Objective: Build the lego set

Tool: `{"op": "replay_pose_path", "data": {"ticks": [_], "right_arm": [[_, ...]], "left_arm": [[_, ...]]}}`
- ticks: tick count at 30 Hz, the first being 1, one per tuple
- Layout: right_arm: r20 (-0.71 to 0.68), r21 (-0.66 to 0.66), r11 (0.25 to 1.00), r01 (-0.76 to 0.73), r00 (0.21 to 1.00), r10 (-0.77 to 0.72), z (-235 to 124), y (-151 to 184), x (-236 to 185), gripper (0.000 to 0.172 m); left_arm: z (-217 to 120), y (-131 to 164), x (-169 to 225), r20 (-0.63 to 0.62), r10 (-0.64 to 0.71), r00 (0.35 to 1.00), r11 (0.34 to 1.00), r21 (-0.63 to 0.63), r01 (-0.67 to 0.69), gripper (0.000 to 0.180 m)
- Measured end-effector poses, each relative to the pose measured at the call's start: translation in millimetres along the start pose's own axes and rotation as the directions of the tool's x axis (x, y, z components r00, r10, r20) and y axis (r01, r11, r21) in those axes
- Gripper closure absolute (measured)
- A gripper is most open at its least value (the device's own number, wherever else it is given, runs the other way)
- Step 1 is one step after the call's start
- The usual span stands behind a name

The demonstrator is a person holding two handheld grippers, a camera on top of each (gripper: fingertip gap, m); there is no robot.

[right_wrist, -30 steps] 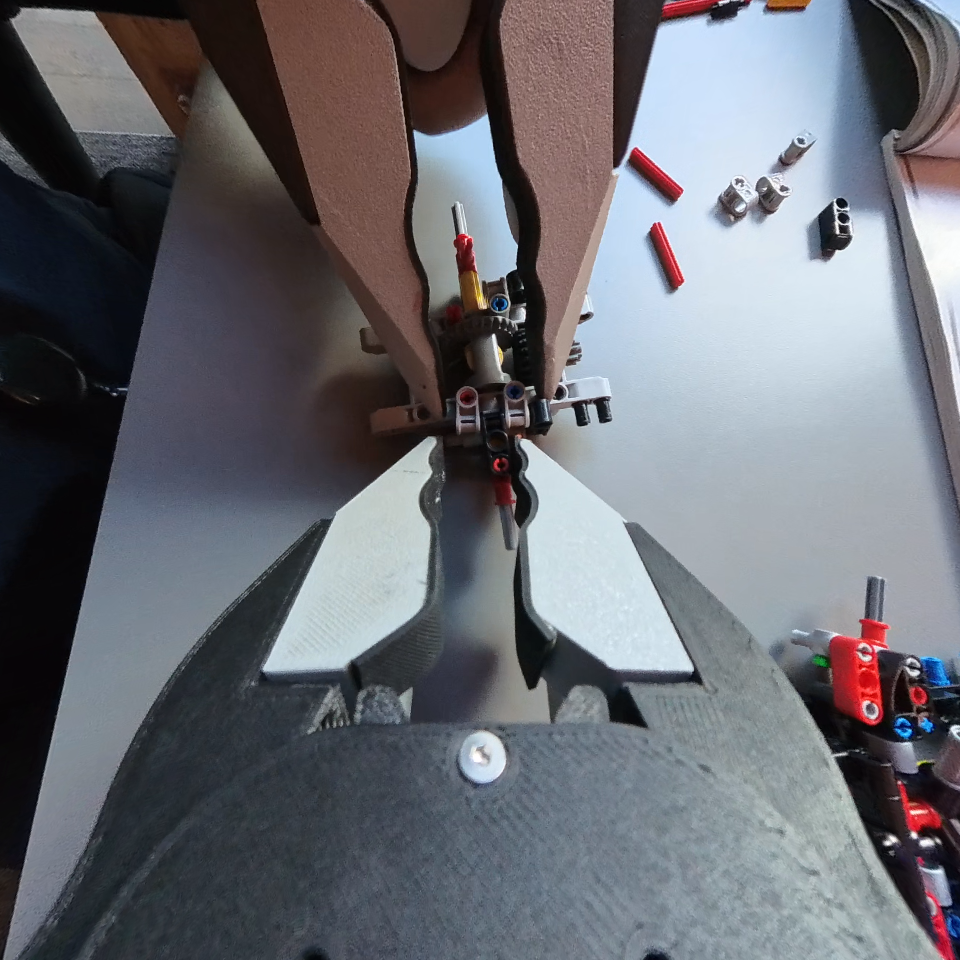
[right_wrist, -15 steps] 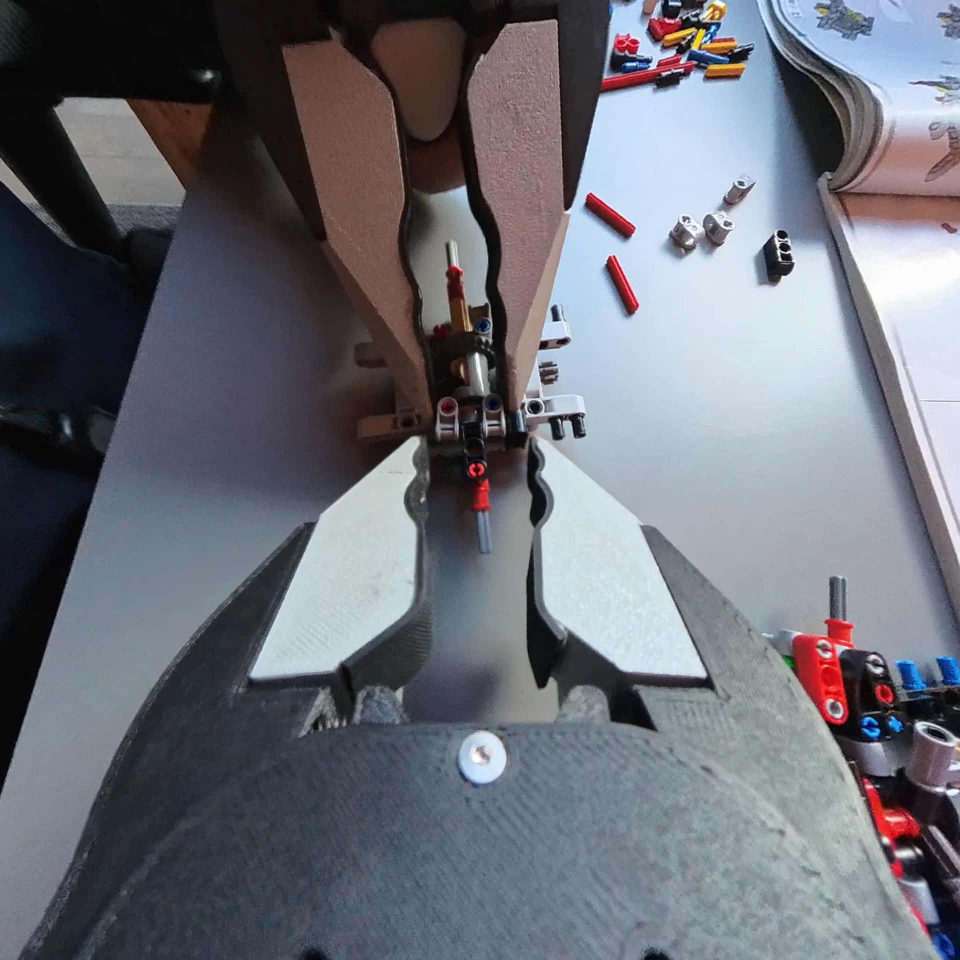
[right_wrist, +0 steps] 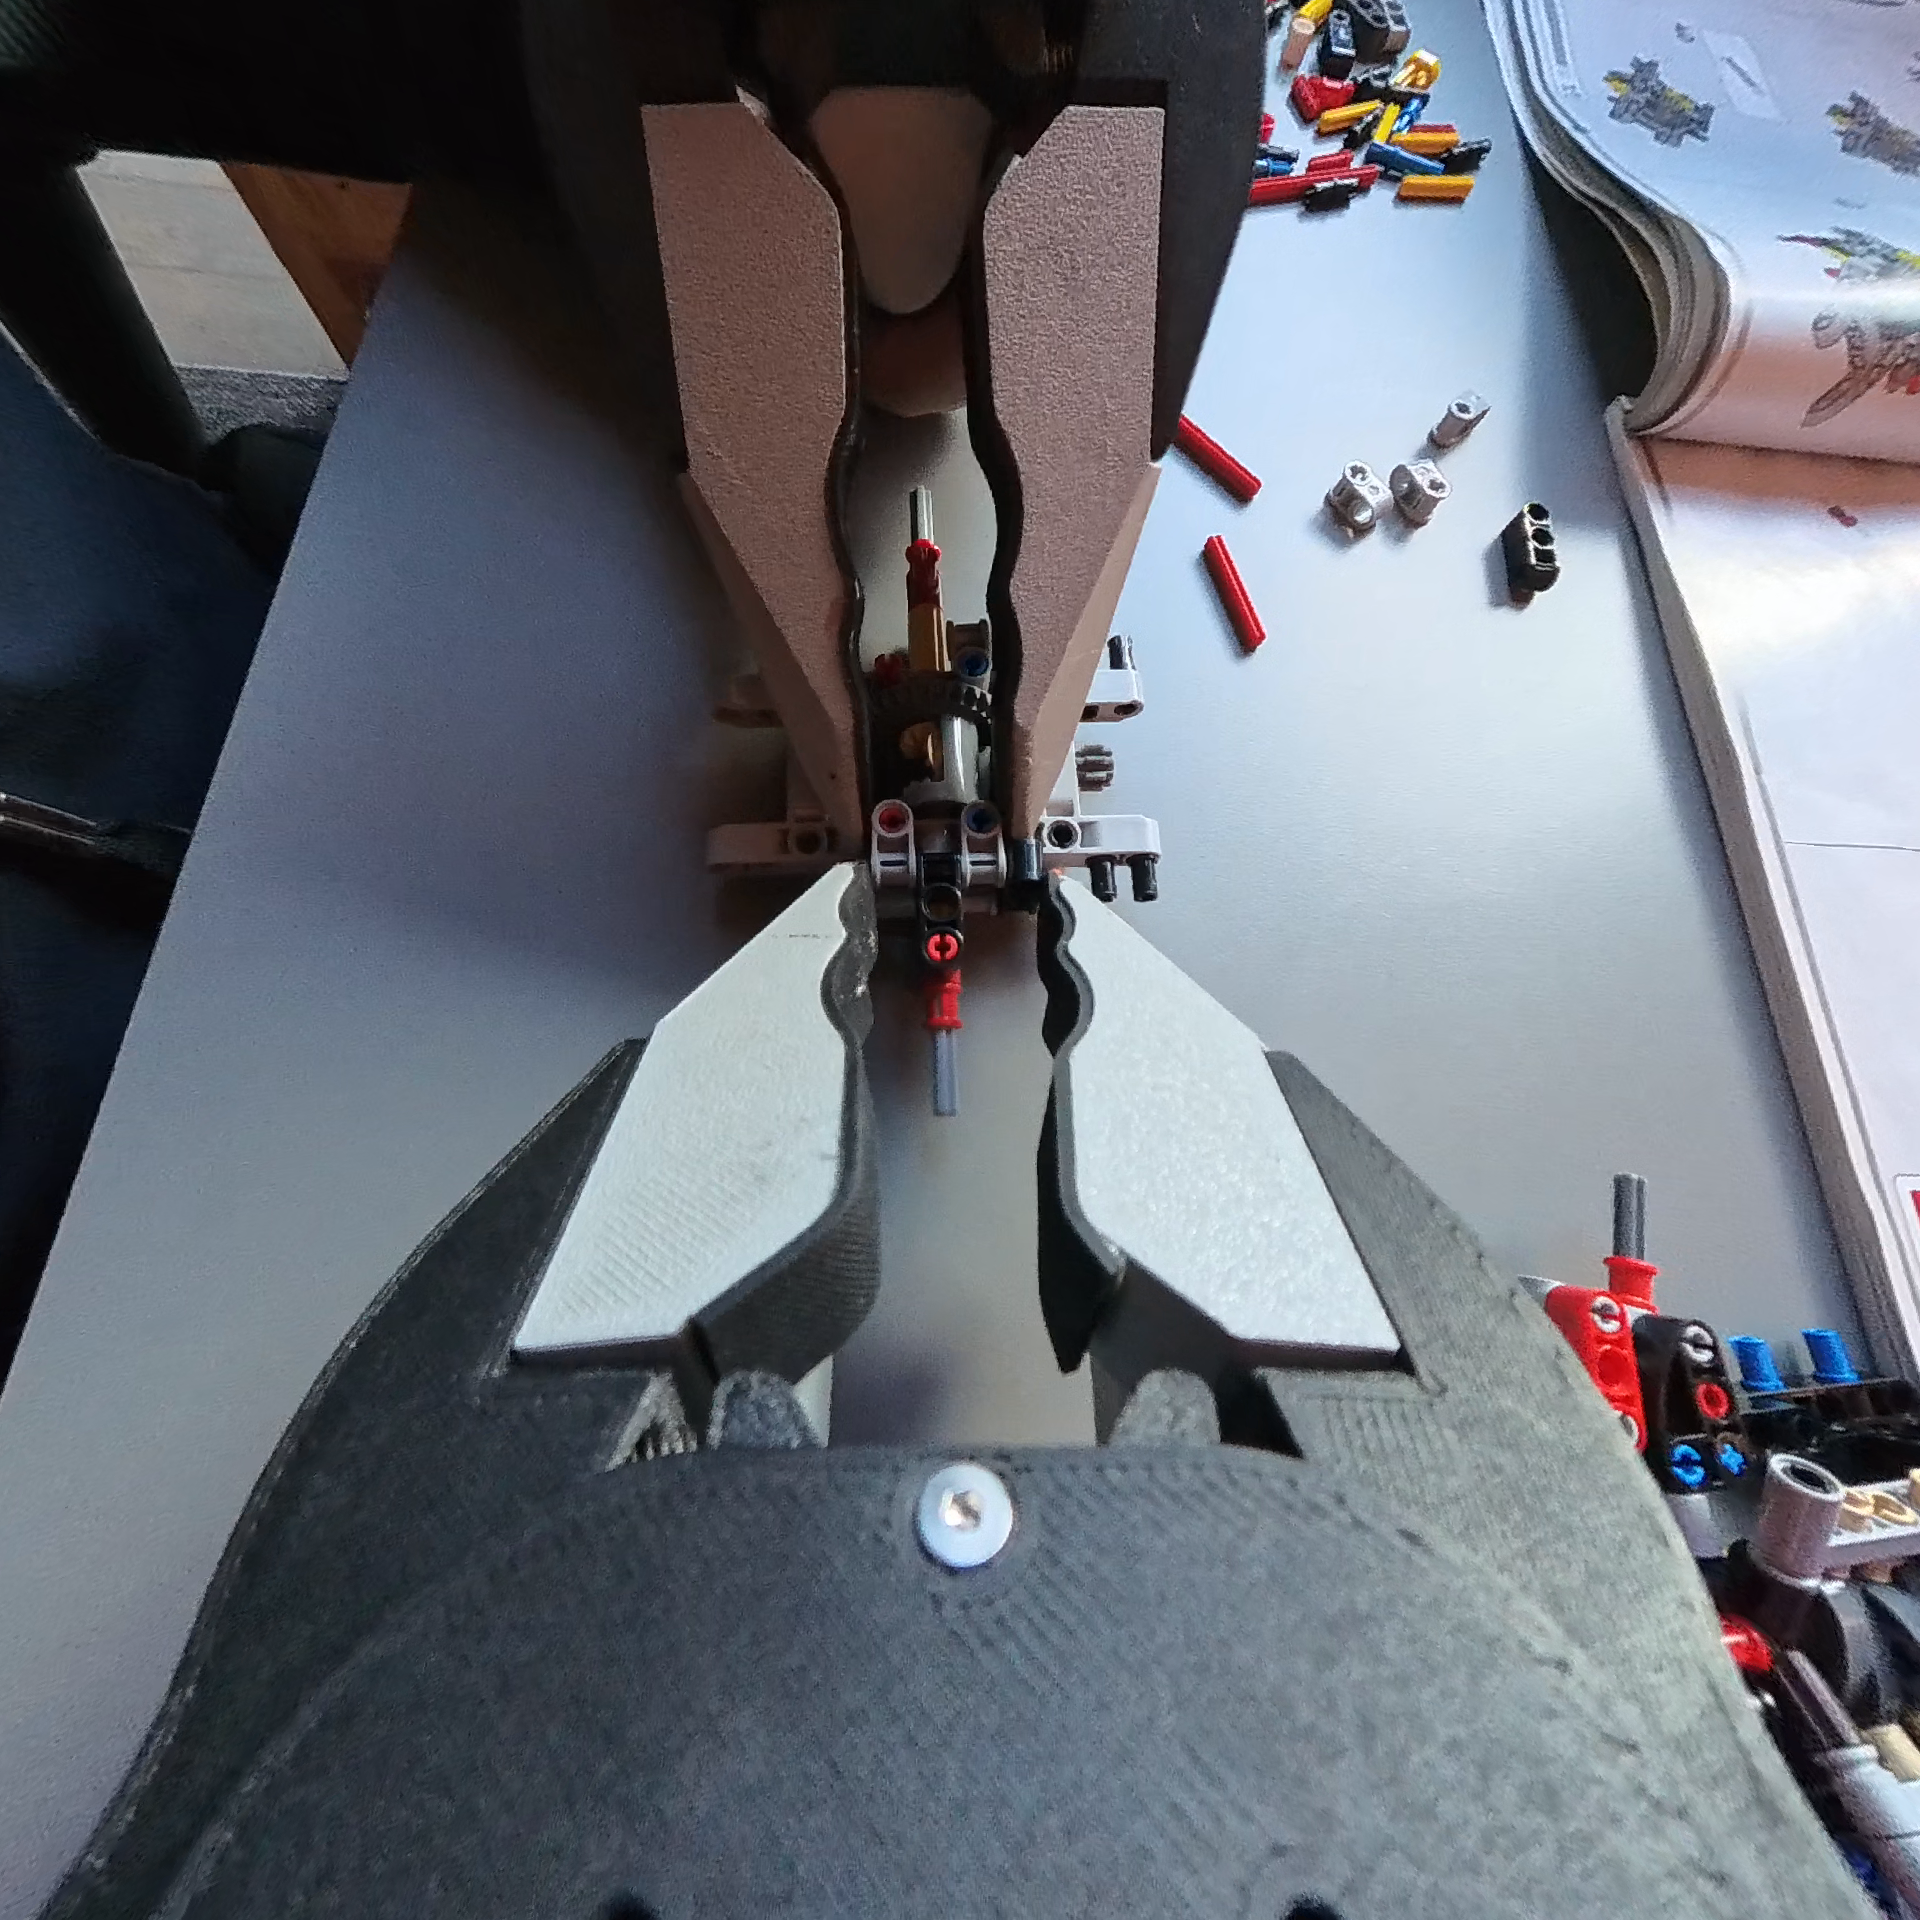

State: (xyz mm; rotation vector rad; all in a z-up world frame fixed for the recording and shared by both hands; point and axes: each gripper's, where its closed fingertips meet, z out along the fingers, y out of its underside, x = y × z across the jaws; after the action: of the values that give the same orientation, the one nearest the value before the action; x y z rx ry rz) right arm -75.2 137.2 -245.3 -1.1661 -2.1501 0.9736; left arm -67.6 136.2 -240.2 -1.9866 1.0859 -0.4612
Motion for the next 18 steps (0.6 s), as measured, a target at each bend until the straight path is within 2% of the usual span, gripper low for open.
{"op": "replay_pose_path", "data": {"ticks": [6, 9, 10, 11, 13, 15, 18], "right_arm": [[0.008, 0.002, 1.0, -0.011, 1.0, 0.011, 0.2, 0.0, -0.3, 0.142], [0.05, 0.012, 0.997, -0.074, 0.996, 0.074, 1.4, -1.4, 0.1, 0.142], [0.062, 0.012, 0.996, -0.084, 0.995, 0.083, 1.3, -1.9, -0.4, 0.142], [0.056, 0.017, 0.997, -0.079, 0.995, 0.078, 0.8, -2.3, 0.0, 0.142], [0.031, 0.052, 0.997, -0.06, 0.998, 0.058, -2.8, -6.1, 1.4, 0.137], [0.02, 0.096, 0.994, -0.061, 0.998, 0.059, -8.6, -10.6, 2.6, 0.131], [0.024, 0.15, 0.985, -0.088, 0.996, 0.086, -18.7, -14.5, 5.4, 0.132]], "left_arm": [[0.0, 0.1, 0.1, 0.012, -0.006, 1.0, 1.0, -0.001, 0.006, 0.159], [-1.3, 0.0, -0.8, 0.017, -0.031, 0.999, 1.0, -0.001, 0.031, 0.159], [-3.5, 0.6, 0.1, 0.012, -0.027, 1.0, 1.0, -0.007, 0.027, 0.158], [-7.8, 1.0, -0.4, 0.015, -0.026, 1.0, 0.999, -0.02, 0.027, 0.149], [-25.1, 3.8, -10.4, 0.074, -0.014, 0.997, 0.998, -0.062, 0.019, 0.147], [-47.7, 11.8, -29.6, 0.172, -0.005, 0.985, 0.994, -0.111, 0.024, 0.16], [-63.2, 34.5, -56.3, 0.272, -0.068, 0.96, 0.969, -0.211, 0.129, 0.163]]}}
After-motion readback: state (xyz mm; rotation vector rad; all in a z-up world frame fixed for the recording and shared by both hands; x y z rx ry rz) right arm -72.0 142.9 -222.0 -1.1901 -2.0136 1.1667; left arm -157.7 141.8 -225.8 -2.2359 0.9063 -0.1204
